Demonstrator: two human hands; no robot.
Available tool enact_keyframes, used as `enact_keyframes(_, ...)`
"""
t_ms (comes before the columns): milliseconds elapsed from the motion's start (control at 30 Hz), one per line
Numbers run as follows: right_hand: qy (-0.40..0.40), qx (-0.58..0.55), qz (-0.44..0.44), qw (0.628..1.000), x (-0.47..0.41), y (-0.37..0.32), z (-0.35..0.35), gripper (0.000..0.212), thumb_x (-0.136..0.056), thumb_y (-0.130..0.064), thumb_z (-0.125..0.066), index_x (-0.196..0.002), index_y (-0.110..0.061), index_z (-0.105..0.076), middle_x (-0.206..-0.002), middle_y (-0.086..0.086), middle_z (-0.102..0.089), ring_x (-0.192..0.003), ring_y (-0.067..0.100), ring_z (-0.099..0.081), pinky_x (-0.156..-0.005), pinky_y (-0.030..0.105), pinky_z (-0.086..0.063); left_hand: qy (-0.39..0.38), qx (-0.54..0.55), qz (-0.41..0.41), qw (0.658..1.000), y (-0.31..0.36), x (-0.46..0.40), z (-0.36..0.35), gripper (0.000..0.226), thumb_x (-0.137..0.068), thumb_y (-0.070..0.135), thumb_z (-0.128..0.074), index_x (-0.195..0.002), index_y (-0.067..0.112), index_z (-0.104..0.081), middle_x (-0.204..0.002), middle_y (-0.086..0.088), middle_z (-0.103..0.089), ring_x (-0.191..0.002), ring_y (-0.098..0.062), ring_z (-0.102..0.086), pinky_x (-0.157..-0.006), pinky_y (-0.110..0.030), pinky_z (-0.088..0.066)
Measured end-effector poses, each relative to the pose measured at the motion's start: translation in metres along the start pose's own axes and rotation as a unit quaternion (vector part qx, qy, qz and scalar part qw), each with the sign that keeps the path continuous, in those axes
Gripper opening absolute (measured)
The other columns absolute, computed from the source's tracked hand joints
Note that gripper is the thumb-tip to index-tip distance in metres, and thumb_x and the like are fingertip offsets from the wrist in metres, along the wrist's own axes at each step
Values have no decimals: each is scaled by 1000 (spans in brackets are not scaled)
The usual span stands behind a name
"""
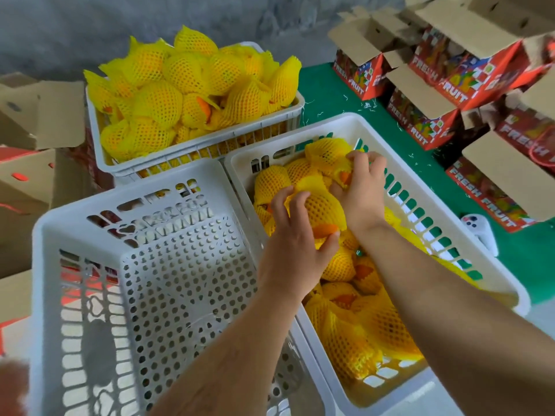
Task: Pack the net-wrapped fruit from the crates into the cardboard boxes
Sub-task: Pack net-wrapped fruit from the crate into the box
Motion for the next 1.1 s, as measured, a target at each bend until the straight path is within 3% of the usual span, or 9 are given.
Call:
enact_keyframes(67, 4, -30, 51, 998, 28, -18, 16, 58, -87, -8, -72, -139, -20, -49, -145, 12, -32, -128, 36, -46, -102, 33, -48, 28, 81, -1, 996, 0, 0, 6, 77, -90, 47, -72, -149, 15, -34, -153, -6, -28, -121, -7, -45, -78, -24, -55)
enact_keyframes(167, -13, -33, 82, 996, 68, -52, 33, 65, -88, -12, -74, -147, -22, -50, -147, 12, -37, -137, 32, -41, -109, 44, -44, 3, 278, 27, 960, -2, 12, 25, 75, -94, 41, -69, -154, 18, -30, -150, -6, -40, -132, -16, -50, -98, -33, -55)
enact_keyframes(267, -24, -28, 102, 994, 102, -93, 41, 74, -83, 0, -75, -149, -19, -50, -146, 14, -43, -136, 30, -44, -106, 45, -46, -26, 440, 87, 893, -4, 39, 66, 64, -99, 33, -67, -154, 40, -34, -137, 16, -58, -118, -17, -66, -88, -48, -62)
enact_keyframes(367, -46, -57, 131, 989, 140, -146, 38, 78, -80, -6, -82, -150, -21, -50, -148, 12, -44, -135, 27, -47, -108, 39, -46, 31, 492, 109, 863, -11, 75, 125, 43, -102, 45, -53, -144, 51, -43, -125, 31, -59, -108, -13, -71, -70, -35, -63)
enact_keyframes(533, -79, -105, 194, 972, 219, -255, 1, 58, -92, -12, -60, -149, -19, -51, -149, 14, -42, -138, 32, -46, -104, 49, -49, 143, 568, 156, 796, -67, 155, 234, 46, -96, 46, -50, -141, 35, -56, -142, -2, -57, -118, -28, -67, -71, -43, -62)
enact_keyframes(767, -118, -113, 254, 953, 374, -412, -93, 54, -88, -12, -72, -139, -21, -59, -145, 12, -46, -131, 34, -50, -105, 47, -46, 257, 552, 214, 763, -197, 296, 389, 32, -103, 29, -49, -131, 25, -65, -135, -7, -66, -115, -29, -70, -75, -45, -62)
enact_keyframes(867, -148, -134, 266, 943, 439, -471, -128, 53, -89, -13, -68, -140, -22, -59, -144, 10, -45, -131, 32, -48, -105, 40, -45, 248, 550, 226, 765, -245, 353, 452, 30, -105, 27, -52, -130, 31, -68, -136, -4, -65, -119, -28, -68, -81, -52, -61)
enact_keyframes(1033, -208, -149, 226, 940, 520, -532, -170, 50, -89, -13, -63, -138, -22, -61, -141, 7, -47, -129, 30, -50, -108, 40, -44, 184, 651, 318, 665, -308, 424, 530, 41, -95, 55, -54, -119, 26, -72, -135, -12, -67, -120, -34, -67, -89, -63, -55)
enact_keyframes(1100, -212, -157, 214, 941, 540, -543, -184, 46, -91, -13, -66, -136, -21, -63, -136, 5, -49, -128, 23, -50, -112, 29, -39, 175, 634, 356, 664, -325, 438, 544, 34, -101, 52, -53, -111, 25, -70, -128, -11, -69, -111, -31, -71, -83, -58, -58)
Point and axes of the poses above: each hand's wrist, its own x-axis away from the middle knuckle, its own z-axis out of the back of the hand, y = z × x, the point moved 1 cm from there along -x, towards the middle knuckle
